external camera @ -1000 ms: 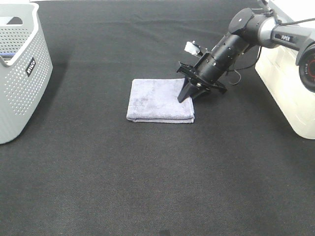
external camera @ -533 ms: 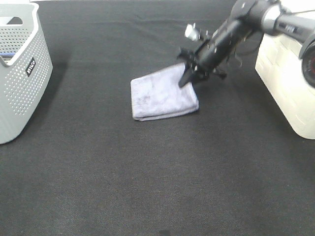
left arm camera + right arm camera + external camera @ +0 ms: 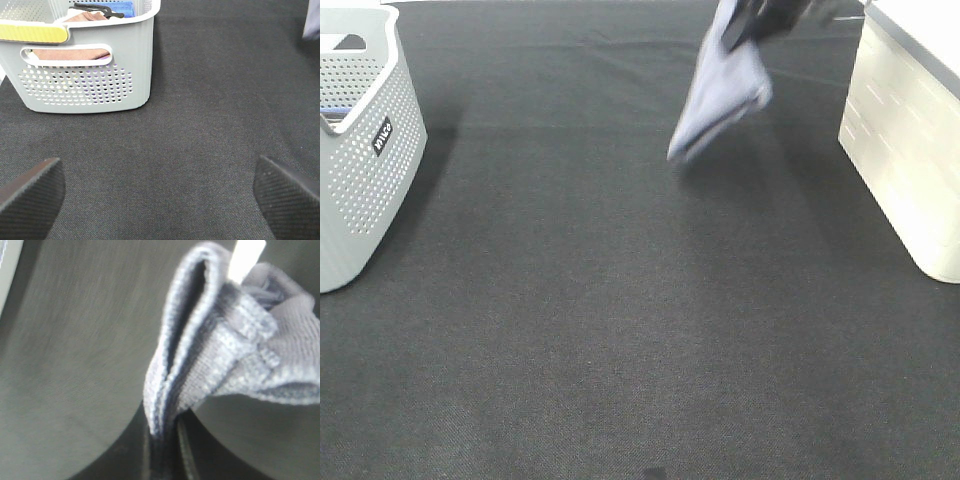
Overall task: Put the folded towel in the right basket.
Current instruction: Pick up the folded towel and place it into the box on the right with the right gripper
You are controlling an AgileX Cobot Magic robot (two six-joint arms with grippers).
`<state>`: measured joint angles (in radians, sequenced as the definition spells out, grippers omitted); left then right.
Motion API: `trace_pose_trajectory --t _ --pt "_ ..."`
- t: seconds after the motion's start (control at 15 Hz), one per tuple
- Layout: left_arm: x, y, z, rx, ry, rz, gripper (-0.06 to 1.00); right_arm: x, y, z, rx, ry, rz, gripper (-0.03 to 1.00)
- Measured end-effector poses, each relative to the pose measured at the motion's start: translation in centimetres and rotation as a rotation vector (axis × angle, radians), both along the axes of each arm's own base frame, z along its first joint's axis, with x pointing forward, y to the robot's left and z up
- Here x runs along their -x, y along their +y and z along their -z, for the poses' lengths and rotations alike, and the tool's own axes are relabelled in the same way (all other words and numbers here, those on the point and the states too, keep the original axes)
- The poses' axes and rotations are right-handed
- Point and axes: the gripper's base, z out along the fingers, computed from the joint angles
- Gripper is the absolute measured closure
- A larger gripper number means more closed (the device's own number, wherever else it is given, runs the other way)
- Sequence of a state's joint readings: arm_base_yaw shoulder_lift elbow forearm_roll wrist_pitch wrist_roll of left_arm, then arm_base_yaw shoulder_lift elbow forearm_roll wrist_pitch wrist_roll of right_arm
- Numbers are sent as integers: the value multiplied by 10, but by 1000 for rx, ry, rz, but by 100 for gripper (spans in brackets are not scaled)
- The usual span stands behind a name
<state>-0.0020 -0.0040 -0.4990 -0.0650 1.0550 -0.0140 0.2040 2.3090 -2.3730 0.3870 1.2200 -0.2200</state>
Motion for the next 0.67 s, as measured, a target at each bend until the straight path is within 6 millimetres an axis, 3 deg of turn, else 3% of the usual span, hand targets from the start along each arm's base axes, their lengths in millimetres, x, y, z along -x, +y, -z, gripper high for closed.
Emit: trace_pose_trajectory --t 0.27,0.53,0.6,0.67 --pt "0 0 0 0 0 0 -2 31 -25 -80 171 -207 63 90" --pt "0 0 0 0 0 0 -2 51 -51 -122 267 -311 152 90" --pt "0 0 0 0 0 0 -2 54 -63 -130 253 -319 186 90" --pt "0 0 0 0 0 0 -2 56 -89 -137 233 -323 251 90"
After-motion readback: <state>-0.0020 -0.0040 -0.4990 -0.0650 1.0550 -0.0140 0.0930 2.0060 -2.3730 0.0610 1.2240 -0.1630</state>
